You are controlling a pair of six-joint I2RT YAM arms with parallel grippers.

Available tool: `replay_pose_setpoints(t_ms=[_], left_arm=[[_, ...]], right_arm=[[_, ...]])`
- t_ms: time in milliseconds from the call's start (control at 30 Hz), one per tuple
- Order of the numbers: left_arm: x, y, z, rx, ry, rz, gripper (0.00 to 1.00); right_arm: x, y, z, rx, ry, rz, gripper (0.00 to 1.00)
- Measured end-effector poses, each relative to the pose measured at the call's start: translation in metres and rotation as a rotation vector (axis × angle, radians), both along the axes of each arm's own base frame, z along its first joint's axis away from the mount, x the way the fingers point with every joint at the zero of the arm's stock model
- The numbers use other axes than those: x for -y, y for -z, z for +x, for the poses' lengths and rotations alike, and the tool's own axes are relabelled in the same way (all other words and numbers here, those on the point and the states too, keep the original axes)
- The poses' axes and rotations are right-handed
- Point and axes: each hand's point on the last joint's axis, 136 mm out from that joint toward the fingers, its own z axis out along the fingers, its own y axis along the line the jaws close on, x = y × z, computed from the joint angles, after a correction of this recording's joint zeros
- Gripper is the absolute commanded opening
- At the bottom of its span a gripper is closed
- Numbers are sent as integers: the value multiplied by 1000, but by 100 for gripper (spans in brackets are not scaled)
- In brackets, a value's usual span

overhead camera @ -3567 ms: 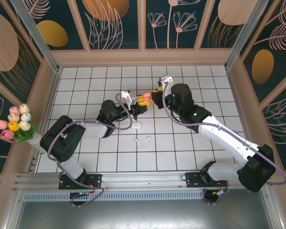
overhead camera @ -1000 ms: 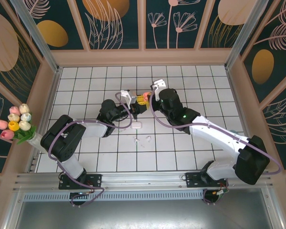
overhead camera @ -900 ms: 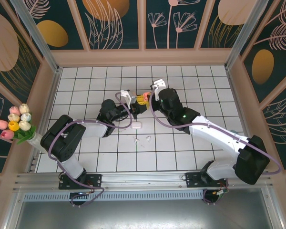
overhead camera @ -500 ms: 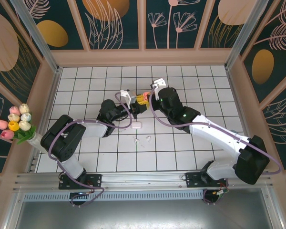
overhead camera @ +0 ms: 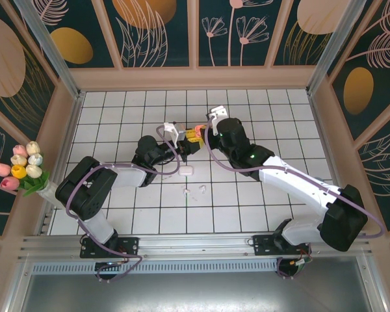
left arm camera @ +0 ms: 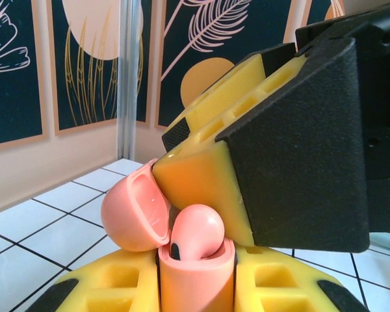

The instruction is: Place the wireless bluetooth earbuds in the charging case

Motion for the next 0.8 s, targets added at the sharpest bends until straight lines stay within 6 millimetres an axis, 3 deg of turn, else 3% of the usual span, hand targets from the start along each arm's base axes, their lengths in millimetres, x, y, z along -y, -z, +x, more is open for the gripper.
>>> replay_pose_setpoints(t_ms=[800], left_arm=[[0,-10,0,33,0,-23,0]], right_arm=[[-4,-14,-4,-27,-31,66,45]])
